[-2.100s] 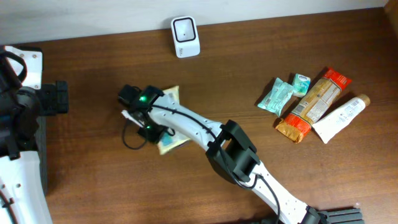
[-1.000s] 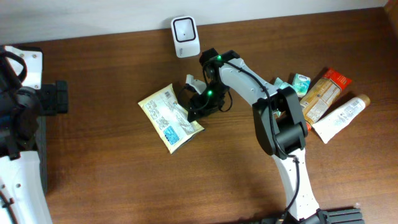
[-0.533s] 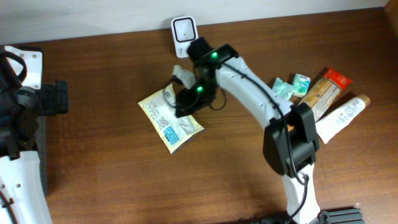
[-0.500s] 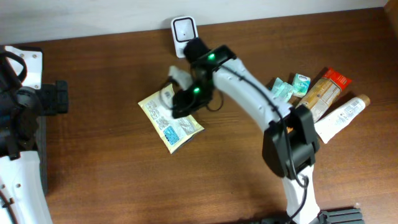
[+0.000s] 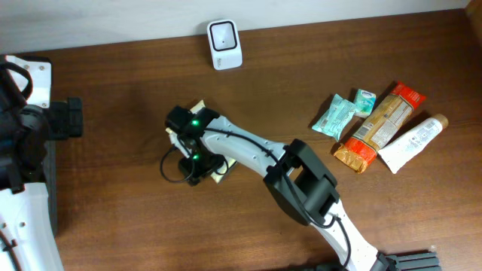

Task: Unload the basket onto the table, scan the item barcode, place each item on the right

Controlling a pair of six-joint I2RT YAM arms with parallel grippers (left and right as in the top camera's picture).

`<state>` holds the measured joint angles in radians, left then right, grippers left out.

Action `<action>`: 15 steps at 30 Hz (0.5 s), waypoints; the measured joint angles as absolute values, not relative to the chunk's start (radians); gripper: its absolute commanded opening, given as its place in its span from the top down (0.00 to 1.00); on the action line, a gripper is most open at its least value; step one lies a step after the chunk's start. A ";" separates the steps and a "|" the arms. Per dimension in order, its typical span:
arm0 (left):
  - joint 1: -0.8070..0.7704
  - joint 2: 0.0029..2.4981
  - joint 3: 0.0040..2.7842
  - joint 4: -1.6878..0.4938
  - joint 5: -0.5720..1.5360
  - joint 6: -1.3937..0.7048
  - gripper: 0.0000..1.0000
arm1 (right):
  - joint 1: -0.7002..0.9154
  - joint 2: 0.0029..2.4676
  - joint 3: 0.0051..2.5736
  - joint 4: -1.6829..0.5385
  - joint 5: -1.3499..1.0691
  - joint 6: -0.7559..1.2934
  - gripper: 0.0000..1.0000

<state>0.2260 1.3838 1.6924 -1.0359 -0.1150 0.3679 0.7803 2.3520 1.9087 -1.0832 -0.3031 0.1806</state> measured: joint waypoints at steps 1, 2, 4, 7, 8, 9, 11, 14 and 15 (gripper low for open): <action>0.226 1.384 1.692 -1.036 -0.115 0.368 0.01 | 0.763 2.352 1.908 -1.095 -0.279 0.208 0.43; 0.226 1.384 1.692 -1.036 -0.115 0.368 0.01 | 0.745 2.352 1.908 -1.101 -0.268 0.223 0.43; 0.226 1.384 1.692 -1.036 -0.115 0.368 0.01 | 0.711 2.352 1.908 -1.115 -0.257 0.237 0.43; 0.226 1.384 1.692 -1.036 -0.115 0.368 0.01 | 0.689 2.347 1.908 -1.124 -0.250 0.224 0.41; 0.226 1.384 1.692 -1.036 -0.115 0.368 0.01 | 0.688 2.339 1.908 -1.127 -0.251 0.220 0.39; 0.226 1.384 1.692 -1.036 -0.115 0.368 0.01 | 0.686 2.320 1.909 -1.130 -0.250 0.212 0.38; 0.226 1.384 1.692 -1.036 -0.115 0.368 0.01 | 0.670 2.259 1.925 -1.132 -0.252 0.208 0.34; 0.226 1.384 1.692 -1.036 -0.115 0.368 0.01 | 0.556 2.160 1.963 -1.125 -0.271 0.213 0.21; 0.226 1.384 1.692 -1.036 -0.115 0.368 0.01 | 0.485 2.140 1.970 -1.124 -0.290 0.216 0.18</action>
<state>0.2260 1.3838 1.6924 -1.0359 -0.1150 0.3679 0.4854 2.1399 1.9701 -1.1244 -0.2897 0.2165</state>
